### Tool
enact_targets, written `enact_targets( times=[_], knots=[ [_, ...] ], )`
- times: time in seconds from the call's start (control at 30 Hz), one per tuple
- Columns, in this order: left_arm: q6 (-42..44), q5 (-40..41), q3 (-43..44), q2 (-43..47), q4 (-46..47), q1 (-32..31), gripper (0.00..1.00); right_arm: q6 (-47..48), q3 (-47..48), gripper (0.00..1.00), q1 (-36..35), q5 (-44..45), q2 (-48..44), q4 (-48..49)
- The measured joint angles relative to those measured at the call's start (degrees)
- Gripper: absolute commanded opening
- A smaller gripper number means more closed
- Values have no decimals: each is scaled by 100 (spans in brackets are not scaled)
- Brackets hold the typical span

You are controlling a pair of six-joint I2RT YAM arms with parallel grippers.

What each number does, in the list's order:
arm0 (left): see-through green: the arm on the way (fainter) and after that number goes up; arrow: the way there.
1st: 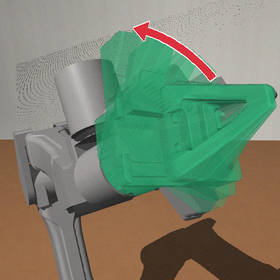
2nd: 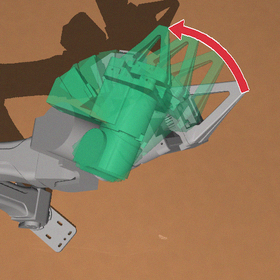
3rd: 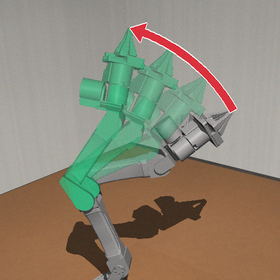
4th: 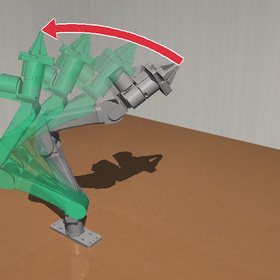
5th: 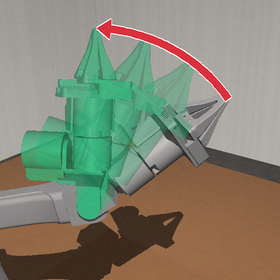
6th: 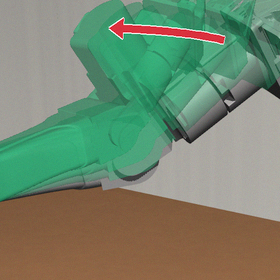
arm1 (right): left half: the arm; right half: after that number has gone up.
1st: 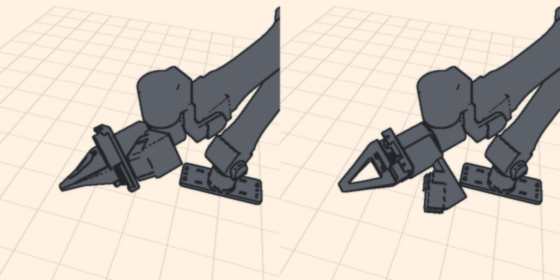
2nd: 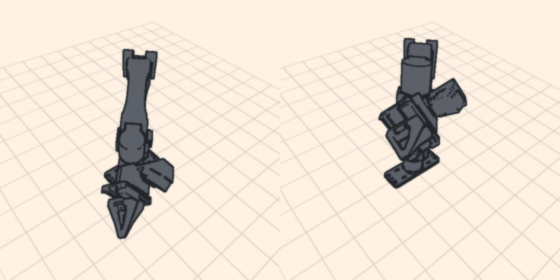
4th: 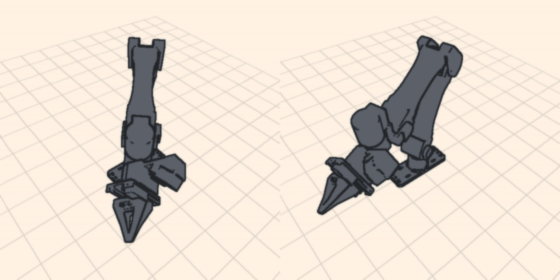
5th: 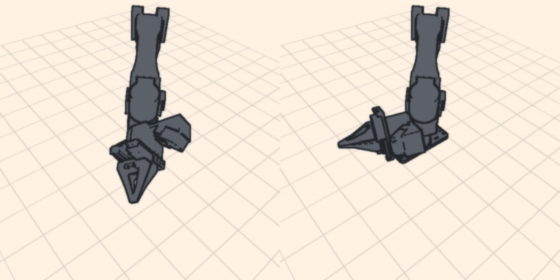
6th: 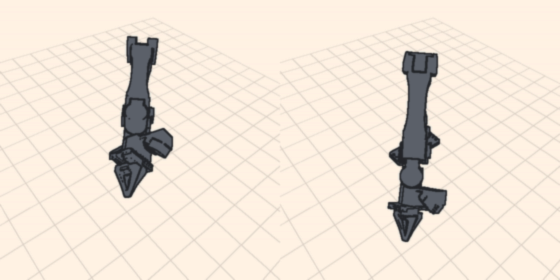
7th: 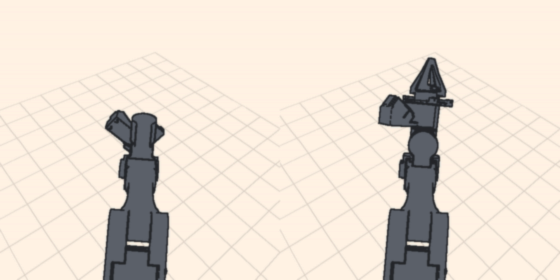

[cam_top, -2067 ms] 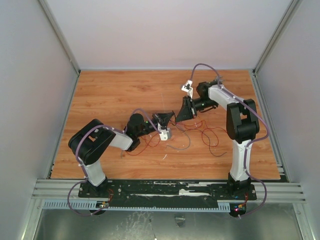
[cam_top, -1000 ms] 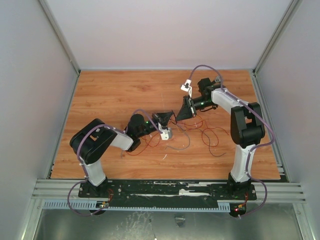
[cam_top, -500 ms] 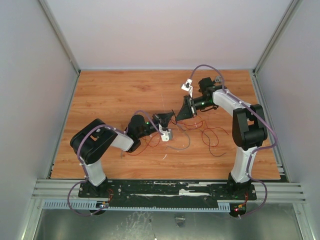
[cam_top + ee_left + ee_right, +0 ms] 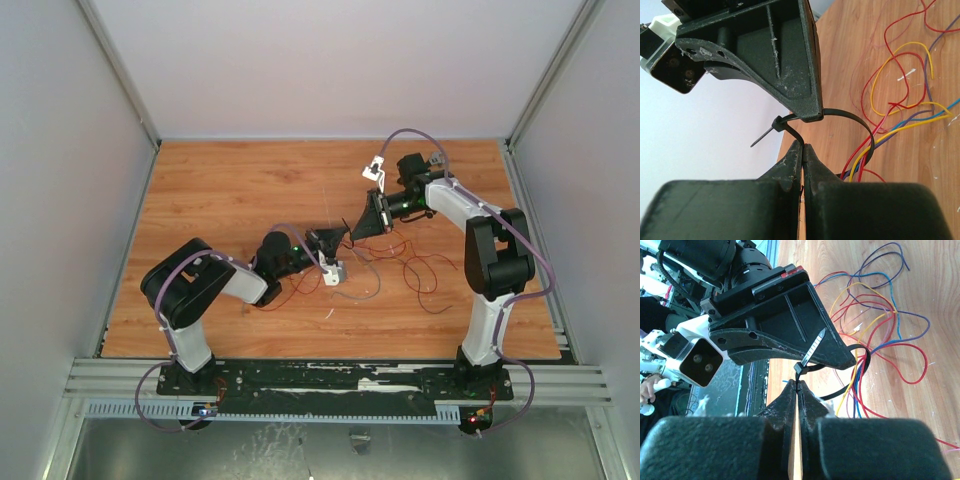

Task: Zip-tie the wires
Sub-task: Tie the cable at the center of the board.

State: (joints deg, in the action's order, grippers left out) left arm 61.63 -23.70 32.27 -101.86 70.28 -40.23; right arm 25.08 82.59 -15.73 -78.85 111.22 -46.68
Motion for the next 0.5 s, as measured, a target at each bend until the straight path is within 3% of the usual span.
enact_targets(
  times=[0.5],
  knots=[
    [61, 111, -15, 0, 2, -48, 0, -372, 17, 0, 0, 46, 0, 184]
  ],
)
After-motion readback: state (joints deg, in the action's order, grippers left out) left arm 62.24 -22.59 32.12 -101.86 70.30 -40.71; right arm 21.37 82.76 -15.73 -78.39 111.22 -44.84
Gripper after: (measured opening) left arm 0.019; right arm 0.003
